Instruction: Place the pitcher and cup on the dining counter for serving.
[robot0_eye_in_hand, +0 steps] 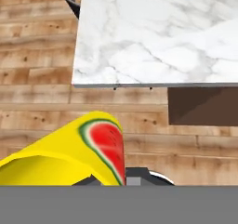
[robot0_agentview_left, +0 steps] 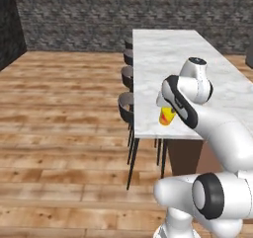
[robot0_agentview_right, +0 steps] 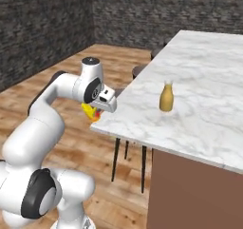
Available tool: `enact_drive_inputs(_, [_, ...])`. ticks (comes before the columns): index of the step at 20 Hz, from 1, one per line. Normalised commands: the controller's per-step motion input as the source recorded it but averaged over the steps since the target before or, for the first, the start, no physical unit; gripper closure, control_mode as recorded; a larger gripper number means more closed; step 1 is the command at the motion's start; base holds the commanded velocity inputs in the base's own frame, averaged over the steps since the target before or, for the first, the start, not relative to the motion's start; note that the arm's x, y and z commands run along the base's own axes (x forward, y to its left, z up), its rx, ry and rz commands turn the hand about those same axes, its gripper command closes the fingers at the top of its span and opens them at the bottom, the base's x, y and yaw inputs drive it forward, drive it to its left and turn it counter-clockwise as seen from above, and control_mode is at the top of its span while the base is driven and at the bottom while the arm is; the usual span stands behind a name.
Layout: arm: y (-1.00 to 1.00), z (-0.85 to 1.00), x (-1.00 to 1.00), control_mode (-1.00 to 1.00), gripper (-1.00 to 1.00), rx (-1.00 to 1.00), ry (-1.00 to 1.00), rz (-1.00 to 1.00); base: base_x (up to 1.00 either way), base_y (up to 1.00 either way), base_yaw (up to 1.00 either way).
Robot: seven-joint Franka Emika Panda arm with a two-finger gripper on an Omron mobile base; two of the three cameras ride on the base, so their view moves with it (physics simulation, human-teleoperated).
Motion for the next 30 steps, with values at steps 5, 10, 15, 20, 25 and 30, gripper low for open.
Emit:
enact_drive_inputs(5, [0.0,0.0,0.0,1.0,1.0,0.0,0.0,0.0,0.66,-0.32,0.0])
enact_drive_inputs(10, [0.0,0.0,0.0,1.0,1.0,0.0,0.0,0.0,0.68,-0.38,0.0])
enact_drive_inputs(15, [0.0,0.0,0.0,1.0,1.0,0.0,0.0,0.0,0.82,-0.06,-0.01])
enact_drive_inputs(20, [-0.22,-0.01,0.6,-1.0,1.0,-0.02,0.0,-0.12,0.0,0.0,0.0])
enact_drive_inputs(25, [-0.25,-0.26,0.49,-1.0,1.0,0.0,0.02,-0.26,0.0,0.0,0.0])
enact_drive_inputs(30, [0.0,-0.31,0.63,-1.0,1.0,0.1,0.09,-0.41,0.0,0.0,0.0])
